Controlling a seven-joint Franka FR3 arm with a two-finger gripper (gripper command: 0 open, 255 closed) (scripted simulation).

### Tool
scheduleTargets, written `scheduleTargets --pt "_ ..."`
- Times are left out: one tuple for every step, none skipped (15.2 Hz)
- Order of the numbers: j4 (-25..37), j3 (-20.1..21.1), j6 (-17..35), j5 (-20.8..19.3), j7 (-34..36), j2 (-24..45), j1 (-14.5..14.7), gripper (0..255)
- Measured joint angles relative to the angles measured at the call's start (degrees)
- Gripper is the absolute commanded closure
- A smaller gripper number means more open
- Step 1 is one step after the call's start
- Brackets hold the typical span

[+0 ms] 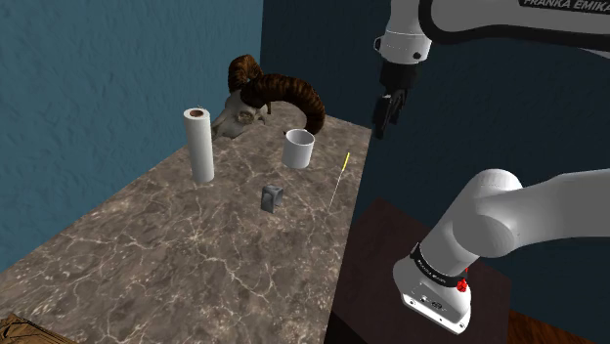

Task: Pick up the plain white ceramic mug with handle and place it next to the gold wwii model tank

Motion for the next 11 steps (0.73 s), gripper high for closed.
scheduleTargets --pt "0.0 0.0 0.0 0.0 0.0 0.0 0.0 0" --pt "-0.2 0.0 1.0 0.1 0.2 0.6 -0.1 0" --pt "-0.3 0.2 2.6 0.3 0.7 2.0 -0.1 0" --pt "-0.3 0.5 4.1 0.7 1.3 3.3 -0.1 0" --pt "0.0 0.6 6.0 0.8 1.7 5.2 -0.3 0" --pt "0.0 0.8 8.2 1.2 2.3 7.1 -0.3 0" --pt "0.5 0.9 9.9 1.3 2.7 9.0 -0.4 0" --pt "0.7 0.9 11.7 1.4 3.0 10.7 -0.6 0" --pt "1.2 1.2 13.5 1.7 3.7 12.7 -0.6 0" --pt "1.6 1.3 15.3 1.8 4.1 14.6 -0.8 0" --pt "2.2 1.4 16.8 1.9 4.5 16.4 -0.9 0"
